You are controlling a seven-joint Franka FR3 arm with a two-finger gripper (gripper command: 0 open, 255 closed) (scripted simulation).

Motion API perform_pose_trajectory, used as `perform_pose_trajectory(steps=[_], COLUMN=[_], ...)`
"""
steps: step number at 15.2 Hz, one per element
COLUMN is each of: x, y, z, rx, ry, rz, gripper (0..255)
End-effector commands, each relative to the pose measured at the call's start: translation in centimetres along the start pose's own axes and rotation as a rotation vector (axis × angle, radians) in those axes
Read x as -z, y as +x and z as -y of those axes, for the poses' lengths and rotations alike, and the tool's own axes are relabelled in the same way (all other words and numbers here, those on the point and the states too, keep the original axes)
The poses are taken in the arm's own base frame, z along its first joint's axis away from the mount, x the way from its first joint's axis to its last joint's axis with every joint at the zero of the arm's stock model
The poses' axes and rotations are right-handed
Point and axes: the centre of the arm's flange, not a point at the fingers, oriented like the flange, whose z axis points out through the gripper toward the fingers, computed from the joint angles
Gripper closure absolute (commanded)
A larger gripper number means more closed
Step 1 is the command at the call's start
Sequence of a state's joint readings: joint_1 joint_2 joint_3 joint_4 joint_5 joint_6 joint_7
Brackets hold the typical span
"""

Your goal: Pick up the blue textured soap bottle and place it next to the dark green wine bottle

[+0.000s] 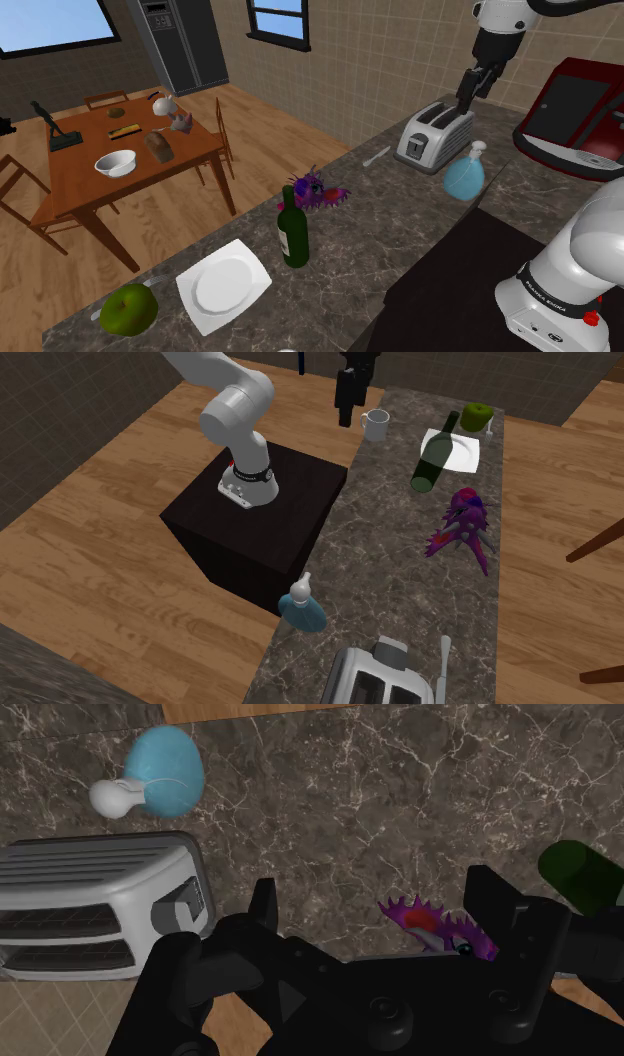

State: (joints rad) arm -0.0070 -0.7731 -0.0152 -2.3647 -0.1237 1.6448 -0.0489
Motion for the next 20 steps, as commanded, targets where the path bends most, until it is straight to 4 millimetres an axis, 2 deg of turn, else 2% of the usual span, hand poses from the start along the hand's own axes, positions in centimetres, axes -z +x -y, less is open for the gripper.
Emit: perform_pose_trajectory(steps=[1, 11, 20], x=[0.0, -10.6, -20.5], y=[0.0, 4.0, 6.7], z=[0.0, -7.6, -14.3], rx=[0.0, 0.048, 0.091], ry=[0.0, -0.007, -0.013], rz=[0.0, 0.128, 0.243], gripper=[0, 0, 0])
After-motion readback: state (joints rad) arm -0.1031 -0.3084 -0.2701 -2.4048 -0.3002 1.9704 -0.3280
